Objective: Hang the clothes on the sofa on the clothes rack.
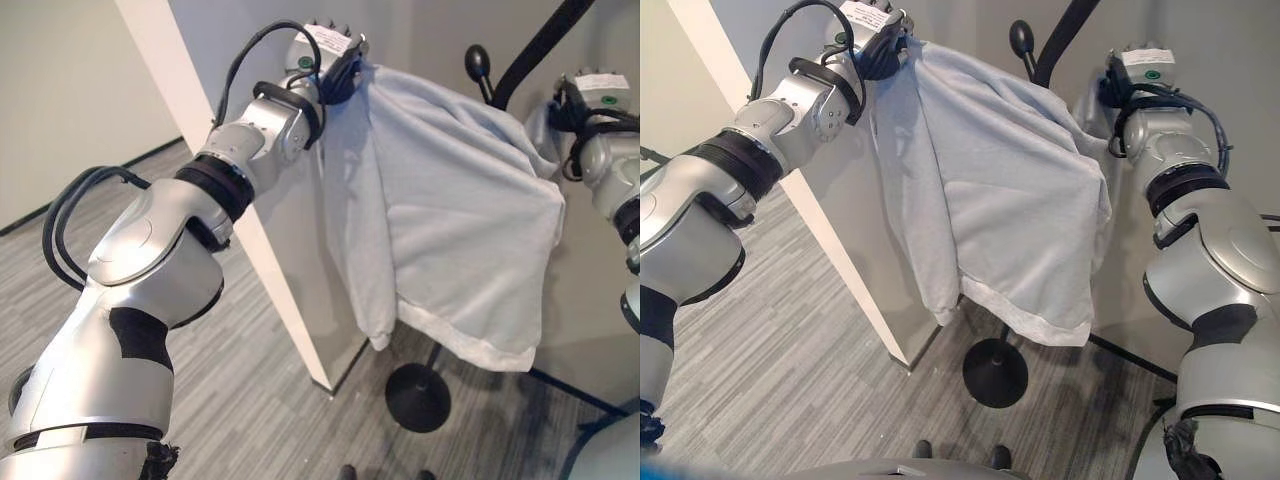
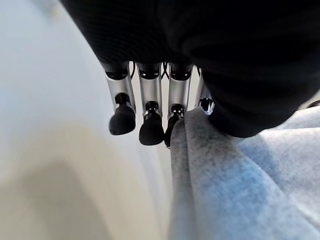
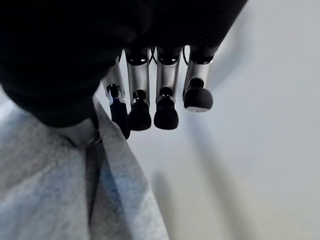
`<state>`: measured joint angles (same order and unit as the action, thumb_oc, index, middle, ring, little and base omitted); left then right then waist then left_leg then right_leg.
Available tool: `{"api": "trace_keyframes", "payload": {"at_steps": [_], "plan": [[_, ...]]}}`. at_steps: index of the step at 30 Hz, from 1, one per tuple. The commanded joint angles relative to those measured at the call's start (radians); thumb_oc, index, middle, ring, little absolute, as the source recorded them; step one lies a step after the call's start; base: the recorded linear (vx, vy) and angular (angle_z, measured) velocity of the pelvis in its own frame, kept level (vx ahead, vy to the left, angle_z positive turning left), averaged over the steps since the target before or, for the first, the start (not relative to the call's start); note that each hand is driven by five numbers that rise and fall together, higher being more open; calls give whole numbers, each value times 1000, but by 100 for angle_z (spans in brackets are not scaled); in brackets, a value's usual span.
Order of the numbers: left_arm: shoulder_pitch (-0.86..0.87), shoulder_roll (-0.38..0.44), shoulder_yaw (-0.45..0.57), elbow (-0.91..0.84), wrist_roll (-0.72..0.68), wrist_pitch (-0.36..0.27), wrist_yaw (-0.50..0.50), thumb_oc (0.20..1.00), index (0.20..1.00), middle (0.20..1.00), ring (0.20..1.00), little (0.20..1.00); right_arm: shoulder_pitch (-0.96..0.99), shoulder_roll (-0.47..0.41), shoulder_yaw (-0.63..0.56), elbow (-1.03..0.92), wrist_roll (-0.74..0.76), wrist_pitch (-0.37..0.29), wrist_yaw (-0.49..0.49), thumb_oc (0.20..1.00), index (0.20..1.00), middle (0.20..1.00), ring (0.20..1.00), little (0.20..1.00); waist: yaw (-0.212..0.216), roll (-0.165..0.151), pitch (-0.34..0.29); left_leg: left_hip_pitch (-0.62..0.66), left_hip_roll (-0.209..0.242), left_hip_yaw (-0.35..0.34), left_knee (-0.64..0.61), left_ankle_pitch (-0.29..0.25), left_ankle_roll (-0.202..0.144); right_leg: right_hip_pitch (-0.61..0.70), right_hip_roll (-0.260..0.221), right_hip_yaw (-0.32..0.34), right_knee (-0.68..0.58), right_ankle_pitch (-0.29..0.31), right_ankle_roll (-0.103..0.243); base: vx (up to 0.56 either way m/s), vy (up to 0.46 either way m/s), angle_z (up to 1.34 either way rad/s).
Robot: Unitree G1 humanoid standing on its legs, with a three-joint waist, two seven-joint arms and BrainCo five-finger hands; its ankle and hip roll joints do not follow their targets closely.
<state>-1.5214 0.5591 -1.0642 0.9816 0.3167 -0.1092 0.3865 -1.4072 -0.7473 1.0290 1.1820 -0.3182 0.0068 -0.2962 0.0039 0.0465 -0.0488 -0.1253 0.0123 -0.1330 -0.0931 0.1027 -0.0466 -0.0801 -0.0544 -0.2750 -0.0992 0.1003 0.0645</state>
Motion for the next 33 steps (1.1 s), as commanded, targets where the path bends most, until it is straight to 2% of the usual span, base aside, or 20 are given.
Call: {"api": "trace_keyframes", "payload": {"at_steps": [1,8,14,15,18,20,21,24,25,26,27,28,33], "plan": [[-82,27,59,123,-25,30,30,200,200,200,200,200,-93,-46,9,37,-43,-19,-14,200,200,200,200,200,43,-30,45,25,-12,-2,6,-57,-24,-26,-66,-25,12,-99,117,-9,-4,15],[27,56,127,82,6,36,36,200,200,200,200,200,6,29,-38,-53,-44,-48,-2,200,200,200,200,200,49,-38,62,23,-16,-9,6,-55,-20,-27,-69,-28,12,-95,116,-6,6,6],[149,64,221,-11,4,42,45,200,200,200,200,200,170,102,-108,-155,-39,-63,4,200,200,200,200,200,53,-40,80,29,-20,-5,6,-58,-12,-25,-74,-23,12,-90,114,0,6,0],[203,69,263,-53,0,41,50,200,200,200,200,200,250,127,-149,-188,-26,-72,1,200,200,200,200,200,53,-39,88,32,-20,-3,6,-61,-9,-23,-75,-20,12,-90,112,0,0,0],[262,68,309,-90,-14,43,58,213,213,213,213,213,317,154,-199,-216,2,-75,-14,200,200,200,200,200,56,-40,90,37,-21,-1,6,-61,-6,-20,-76,-18,12,-90,110,5,9,-1],[395,60,402,-183,-58,26,56,213,213,213,213,213,446,195,-290,-281,40,-80,-37,200,200,200,200,200,56,-40,100,44,-20,1,6,-67,-2,-15,-78,-15,12,-93,106,11,17,-1],[399,60,403,-185,-57,27,55,216,216,216,216,216,449,195,-290,-283,39,-80,-37,200,200,200,200,200,56,-40,98,45,-20,1,6,-67,-2,-14,-78,-15,12,-94,106,0,0,0],[527,31,488,-245,-101,13,57,200,200,200,200,200,557,220,-351,-326,48,-86,-54,200,200,200,200,200,59,-42,103,56,-20,4,6,-72,1,-6,-81,-12,12,-96,104,22,16,-3],[563,21,507,-267,-112,10,55,297,297,297,297,297,582,220,-358,-332,40,-89,-57,200,200,200,200,200,60,-43,104,59,-20,5,6,-73,1,-3,-82,-12,12,-97,104,36,27,-1],[610,12,532,-294,-124,6,54,492,492,492,492,492,612,217,-375,-355,35,-88,-59,689,689,689,689,689,60,-45,107,62,-19,4,6,-75,3,-2,-82,-12,12,-98,103,0,0,0],[646,5,547,-319,-127,4,52,655,655,655,655,655,644,216,-397,-380,36,-89,-62,849,849,849,849,849,59,-46,106,65,-19,5,6,-77,4,1,-82,-11,12,-99,102,34,19,-1],[683,-1,564,-343,-134,0,48,1000,1000,1000,1000,1000,677,220,-417,-402,39,-92,-67,1000,1000,1000,1000,1000,58,-47,106,71,-18,8,6,-81,6,3,-83,-9,12,-100,101,32,17,-1],[909,-55,636,-449,-162,-15,-2,1000,1000,1000,1000,1000,854,222,-542,-503,63,-102,-79,1000,1000,1000,1000,1000,53,-52,105,97,-16,16,6,-97,15,22,-86,-3,12,-106,96,45,28,1]]}}
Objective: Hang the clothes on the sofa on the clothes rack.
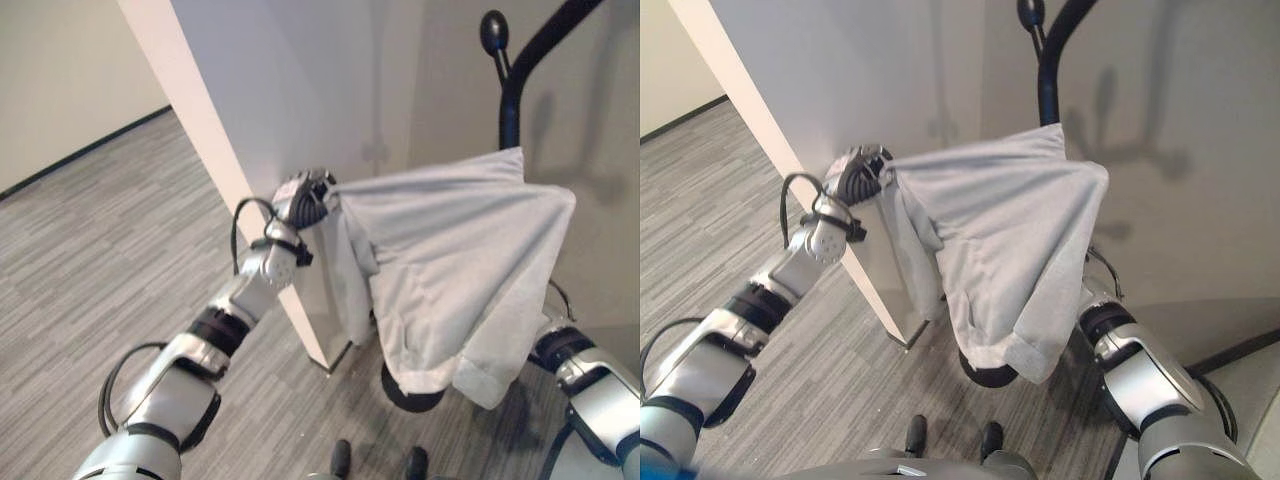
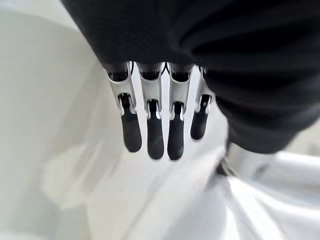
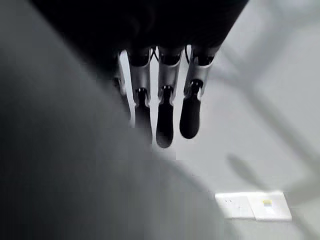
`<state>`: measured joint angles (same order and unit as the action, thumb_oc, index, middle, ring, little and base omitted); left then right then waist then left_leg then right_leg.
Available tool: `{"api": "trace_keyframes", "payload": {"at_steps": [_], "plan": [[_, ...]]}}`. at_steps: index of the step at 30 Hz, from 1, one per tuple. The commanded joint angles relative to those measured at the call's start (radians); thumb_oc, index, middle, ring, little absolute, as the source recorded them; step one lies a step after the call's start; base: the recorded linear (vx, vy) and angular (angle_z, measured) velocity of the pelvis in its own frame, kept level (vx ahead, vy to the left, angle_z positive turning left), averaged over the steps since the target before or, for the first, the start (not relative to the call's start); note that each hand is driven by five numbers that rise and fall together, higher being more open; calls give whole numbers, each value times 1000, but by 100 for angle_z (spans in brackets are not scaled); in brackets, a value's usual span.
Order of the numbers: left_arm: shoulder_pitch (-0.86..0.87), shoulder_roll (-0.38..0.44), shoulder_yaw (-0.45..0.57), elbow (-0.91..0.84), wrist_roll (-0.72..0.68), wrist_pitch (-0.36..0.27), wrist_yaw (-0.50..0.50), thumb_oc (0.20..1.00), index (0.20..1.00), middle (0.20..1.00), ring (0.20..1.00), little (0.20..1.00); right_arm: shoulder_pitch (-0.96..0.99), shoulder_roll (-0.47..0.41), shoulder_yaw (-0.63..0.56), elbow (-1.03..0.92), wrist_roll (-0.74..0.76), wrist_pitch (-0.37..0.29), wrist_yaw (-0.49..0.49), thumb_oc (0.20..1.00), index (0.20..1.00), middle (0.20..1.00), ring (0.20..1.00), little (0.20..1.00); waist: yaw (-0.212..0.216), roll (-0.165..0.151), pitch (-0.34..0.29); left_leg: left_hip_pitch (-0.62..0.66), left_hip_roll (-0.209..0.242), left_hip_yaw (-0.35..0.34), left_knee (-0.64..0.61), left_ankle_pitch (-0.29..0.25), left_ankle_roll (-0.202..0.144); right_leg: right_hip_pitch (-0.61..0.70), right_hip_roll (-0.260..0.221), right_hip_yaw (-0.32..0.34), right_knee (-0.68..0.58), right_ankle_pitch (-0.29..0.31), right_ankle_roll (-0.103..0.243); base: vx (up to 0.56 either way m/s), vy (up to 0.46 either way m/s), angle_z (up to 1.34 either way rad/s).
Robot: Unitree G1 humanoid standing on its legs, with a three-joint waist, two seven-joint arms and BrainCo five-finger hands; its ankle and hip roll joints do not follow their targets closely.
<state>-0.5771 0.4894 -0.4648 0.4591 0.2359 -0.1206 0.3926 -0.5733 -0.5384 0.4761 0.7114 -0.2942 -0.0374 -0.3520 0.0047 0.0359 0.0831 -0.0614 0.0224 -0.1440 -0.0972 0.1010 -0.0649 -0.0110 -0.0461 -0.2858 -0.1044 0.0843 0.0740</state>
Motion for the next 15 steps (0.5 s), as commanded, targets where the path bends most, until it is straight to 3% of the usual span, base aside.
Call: {"api": "trace_keyframes", "payload": {"at_steps": [1,5,15], "plan": [[-32,15,36,72,-81,-3,-8,1000,1000,1000,1000,1000,23,13,11,-34,39,-57,-23,1000,1000,1000,1000,1000,53,-41,-28,33,-26,27,10,-95,33,-46,-94,8,17,-90,87,0,0,0],[180,-11,83,44,-108,-24,-67,1000,1000,1000,1000,1000,148,43,-74,-83,77,-75,-23,1000,1000,1000,1000,1000,50,-45,-35,57,-26,35,10,-109,43,-29,-98,18,17,-92,85,36,27,0],[494,-45,160,114,-193,-44,-196,1000,1000,1000,1000,1000,353,128,-75,49,79,-76,49,1000,1000,1000,1000,1000,62,-50,-49,86,-33,41,10,-125,59,-10,-103,28,17,-85,85,32,35,-4]]}}
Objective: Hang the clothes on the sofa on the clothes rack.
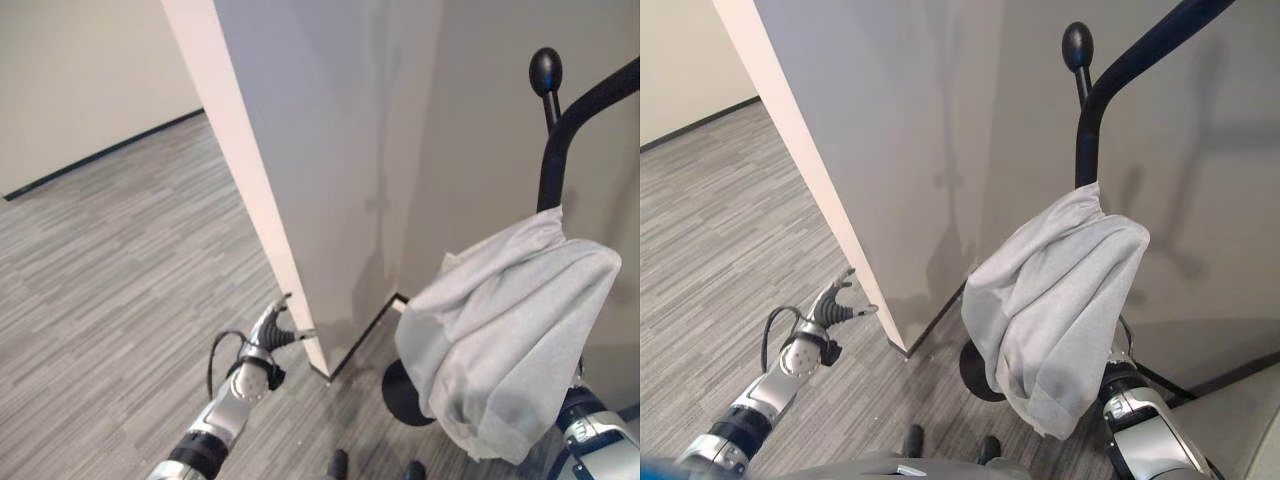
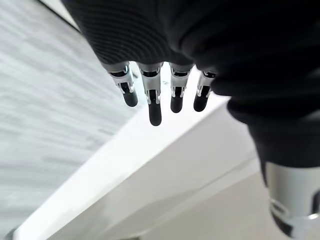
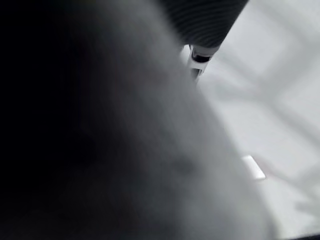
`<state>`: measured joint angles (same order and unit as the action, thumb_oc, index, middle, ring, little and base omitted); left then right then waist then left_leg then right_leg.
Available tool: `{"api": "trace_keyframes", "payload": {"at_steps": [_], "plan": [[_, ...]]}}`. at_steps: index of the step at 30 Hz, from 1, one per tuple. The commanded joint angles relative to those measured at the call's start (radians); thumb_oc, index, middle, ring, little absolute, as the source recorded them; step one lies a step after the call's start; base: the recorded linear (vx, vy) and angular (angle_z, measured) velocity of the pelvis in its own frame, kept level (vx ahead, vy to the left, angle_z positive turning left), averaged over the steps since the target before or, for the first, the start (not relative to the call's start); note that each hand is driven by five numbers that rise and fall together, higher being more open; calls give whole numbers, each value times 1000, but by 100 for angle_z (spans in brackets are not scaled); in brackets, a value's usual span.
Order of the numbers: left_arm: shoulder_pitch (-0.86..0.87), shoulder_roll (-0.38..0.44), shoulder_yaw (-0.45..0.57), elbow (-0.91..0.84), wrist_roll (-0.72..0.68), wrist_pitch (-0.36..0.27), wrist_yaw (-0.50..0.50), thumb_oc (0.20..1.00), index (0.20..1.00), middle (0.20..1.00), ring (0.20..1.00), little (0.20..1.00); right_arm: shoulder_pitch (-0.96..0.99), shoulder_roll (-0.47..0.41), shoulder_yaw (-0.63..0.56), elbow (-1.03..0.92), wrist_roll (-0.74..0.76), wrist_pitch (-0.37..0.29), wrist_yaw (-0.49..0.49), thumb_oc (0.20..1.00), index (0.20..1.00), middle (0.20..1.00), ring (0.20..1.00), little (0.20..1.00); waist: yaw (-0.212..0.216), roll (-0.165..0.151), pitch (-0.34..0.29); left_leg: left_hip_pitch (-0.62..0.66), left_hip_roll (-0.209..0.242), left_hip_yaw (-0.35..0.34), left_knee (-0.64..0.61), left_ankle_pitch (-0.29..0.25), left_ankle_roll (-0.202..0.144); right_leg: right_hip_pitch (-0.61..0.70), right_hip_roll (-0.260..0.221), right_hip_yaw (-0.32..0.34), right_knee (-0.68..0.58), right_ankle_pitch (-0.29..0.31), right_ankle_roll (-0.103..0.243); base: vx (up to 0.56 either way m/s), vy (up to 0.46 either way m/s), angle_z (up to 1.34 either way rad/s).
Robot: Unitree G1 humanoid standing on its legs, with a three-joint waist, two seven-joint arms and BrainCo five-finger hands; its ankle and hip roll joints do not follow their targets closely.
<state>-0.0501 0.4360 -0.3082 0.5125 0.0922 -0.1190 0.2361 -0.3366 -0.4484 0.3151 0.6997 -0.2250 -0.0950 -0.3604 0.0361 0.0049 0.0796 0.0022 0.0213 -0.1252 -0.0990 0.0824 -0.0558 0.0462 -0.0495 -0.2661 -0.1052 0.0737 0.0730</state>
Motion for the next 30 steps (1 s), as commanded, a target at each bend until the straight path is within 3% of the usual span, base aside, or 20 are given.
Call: {"api": "trace_keyframes", "payload": {"at_steps": [1,4,5,8,13,19,30], "plan": [[-32,9,3,61,-49,-45,-40,1000,1000,1000,1000,1000,117,39,86,61,10,-19,58,1000,1000,1000,1000,1000,31,-20,-46,22,-32,22,12,-107,50,-67,-100,8,18,-75,86,28,26,-5],[75,-30,64,155,-115,-40,-71,1000,1000,1000,1000,1000,226,106,65,150,92,-29,113,1000,1000,1000,1000,1000,38,-23,-49,29,-37,18,12,-109,55,-60,-102,5,18,-72,86,46,52,-2],[105,-59,82,259,-118,-36,-82,1000,1000,1000,1000,1000,271,152,56,237,172,-39,154,1000,1000,1000,1000,1000,46,-26,-47,36,-38,16,12,-112,56,-53,-103,3,18,-72,86,35,56,0],[115,-91,104,397,-119,-27,-88,1000,1000,1000,1000,1000,300,198,49,313,240,-41,198,1000,1000,1000,1000,1000,51,-30,-48,36,-43,13,12,-112,58,-52,-104,2,18,-70,86,7,14,0],[105,-150,162,740,-91,21,-142,1000,1000,1000,1000,1000,326,270,-2,546,332,4,275,1000,1000,1000,1000,1000,59,-36,-67,38,-50,15,12,-117,60,-48,-109,-3,18,-70,87,24,45,-2],[130,-136,137,798,2,28,-168,1000,1000,1000,1000,1000,328,278,-11,559,356,11,315,1000,1000,1000,1000,1000,57,-34,-87,50,-49,29,12,-127,61,-37,-111,-1,18,-70,88,40,34,7],[94,-141,134,710,-84,4,-159,1000,1000,1000,1000,1000,303,281,-18,532,419,9,324,1000,1000,1000,1000,1000,63,-33,-91,63,-45,39,12,-130,61,-27,-114,-6,18,-74,85,6,7,-2]]}}
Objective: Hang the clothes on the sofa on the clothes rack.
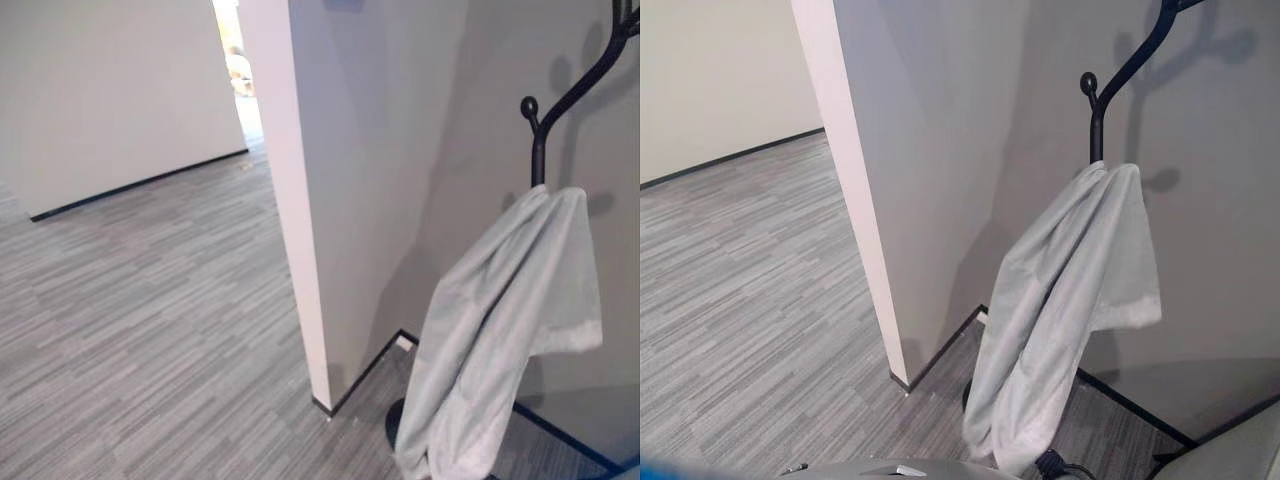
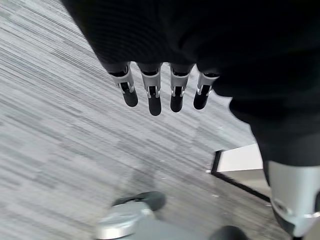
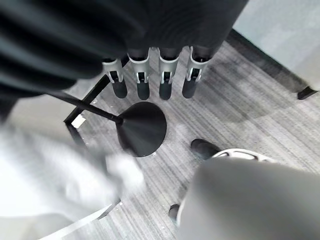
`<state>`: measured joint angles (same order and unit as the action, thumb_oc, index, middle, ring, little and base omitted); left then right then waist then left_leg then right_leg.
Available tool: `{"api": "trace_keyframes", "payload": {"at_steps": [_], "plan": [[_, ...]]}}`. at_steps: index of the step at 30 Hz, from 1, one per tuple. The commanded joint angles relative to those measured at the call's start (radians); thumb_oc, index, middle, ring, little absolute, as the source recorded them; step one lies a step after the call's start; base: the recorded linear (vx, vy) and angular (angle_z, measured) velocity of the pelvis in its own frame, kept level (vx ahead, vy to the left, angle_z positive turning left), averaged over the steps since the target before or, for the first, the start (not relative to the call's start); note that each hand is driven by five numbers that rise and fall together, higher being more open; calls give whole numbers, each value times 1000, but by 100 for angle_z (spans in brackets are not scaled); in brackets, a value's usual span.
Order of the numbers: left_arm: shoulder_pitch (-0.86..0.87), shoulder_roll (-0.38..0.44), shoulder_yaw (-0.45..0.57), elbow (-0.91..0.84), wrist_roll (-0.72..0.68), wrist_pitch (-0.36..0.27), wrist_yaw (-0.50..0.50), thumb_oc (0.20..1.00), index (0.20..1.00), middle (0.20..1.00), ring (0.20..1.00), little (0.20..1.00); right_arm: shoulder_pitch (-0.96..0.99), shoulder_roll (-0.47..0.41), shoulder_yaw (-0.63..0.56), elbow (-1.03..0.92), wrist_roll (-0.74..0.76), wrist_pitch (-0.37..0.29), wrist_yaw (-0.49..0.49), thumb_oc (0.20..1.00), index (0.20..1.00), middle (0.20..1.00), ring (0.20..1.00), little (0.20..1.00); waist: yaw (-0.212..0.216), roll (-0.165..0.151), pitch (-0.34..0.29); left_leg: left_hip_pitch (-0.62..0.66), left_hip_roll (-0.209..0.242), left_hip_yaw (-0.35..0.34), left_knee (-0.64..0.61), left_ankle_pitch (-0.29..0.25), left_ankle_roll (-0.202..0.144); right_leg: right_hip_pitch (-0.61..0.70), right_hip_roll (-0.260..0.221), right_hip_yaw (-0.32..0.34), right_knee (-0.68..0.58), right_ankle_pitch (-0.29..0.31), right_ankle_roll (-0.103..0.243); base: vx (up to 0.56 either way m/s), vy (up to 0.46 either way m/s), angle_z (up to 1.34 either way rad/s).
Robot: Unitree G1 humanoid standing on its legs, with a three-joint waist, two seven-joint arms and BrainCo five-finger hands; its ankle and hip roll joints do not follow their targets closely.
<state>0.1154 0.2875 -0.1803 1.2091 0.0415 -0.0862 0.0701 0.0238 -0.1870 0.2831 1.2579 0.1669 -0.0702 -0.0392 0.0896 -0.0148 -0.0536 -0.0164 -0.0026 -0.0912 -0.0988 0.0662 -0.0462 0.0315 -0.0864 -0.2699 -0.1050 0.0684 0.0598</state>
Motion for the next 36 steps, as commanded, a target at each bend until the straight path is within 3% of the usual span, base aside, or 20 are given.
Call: {"api": "trace_keyframes", "payload": {"at_steps": [1,12,36], "plan": [[-74,4,1,10,-35,-30,2,1000,1000,1000,1000,1000,-57,20,15,-22,25,-14,6,1000,1000,1000,1000,1000,9,-14,42,82,-20,6,12,-114,51,-12,-77,-3,18,-69,98,0,0,0],[-43,-31,14,101,-39,-6,-42,1000,1000,1000,1000,1000,-27,29,2,8,32,-7,25,1000,1000,1000,1000,1000,1,-19,41,93,-10,15,12,-121,44,-3,-70,3,18,-78,93,4,-7,-3],[-46,-30,9,76,-45,-22,-64,1000,1000,1000,1000,1000,-25,10,-19,25,17,4,38,1000,1000,1000,1000,1000,9,-10,26,119,-14,25,13,-128,49,20,-80,-6,18,-77,97,0,0,-1]]}}
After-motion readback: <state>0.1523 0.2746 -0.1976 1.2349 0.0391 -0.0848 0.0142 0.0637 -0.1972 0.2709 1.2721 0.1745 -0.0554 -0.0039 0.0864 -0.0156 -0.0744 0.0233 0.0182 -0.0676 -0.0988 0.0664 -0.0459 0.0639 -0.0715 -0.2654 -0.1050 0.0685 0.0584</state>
